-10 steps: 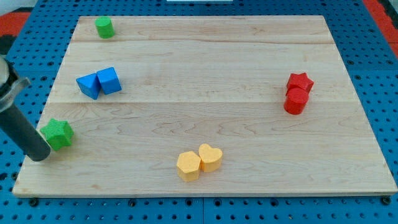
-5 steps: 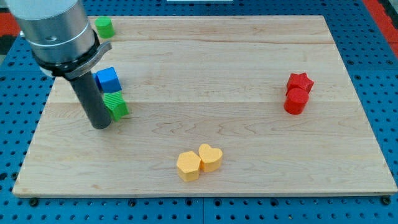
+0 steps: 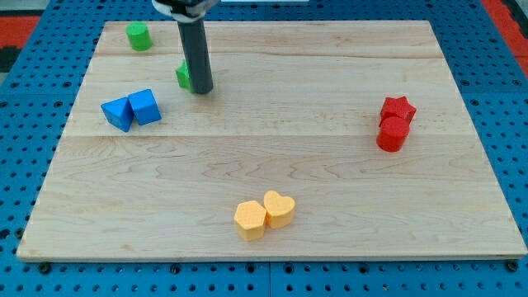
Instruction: Move the green star closer to green circle
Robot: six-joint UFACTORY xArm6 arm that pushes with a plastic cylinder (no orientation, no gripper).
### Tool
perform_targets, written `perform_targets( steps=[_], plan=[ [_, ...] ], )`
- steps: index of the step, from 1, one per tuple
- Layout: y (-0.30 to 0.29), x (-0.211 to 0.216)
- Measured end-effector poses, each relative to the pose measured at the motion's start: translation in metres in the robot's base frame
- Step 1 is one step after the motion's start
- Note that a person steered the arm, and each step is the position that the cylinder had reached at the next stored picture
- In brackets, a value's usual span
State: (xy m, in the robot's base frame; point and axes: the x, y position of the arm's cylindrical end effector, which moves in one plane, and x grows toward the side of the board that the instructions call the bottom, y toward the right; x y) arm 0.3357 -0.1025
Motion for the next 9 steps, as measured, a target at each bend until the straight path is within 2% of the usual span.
perform_targets(
  steps=[1, 3, 5, 9],
  plan=[
    [-0.02, -0.036],
    [-0.004, -0.063],
    [-0.047, -0.067],
    [-0.057, -0.067]
  ],
)
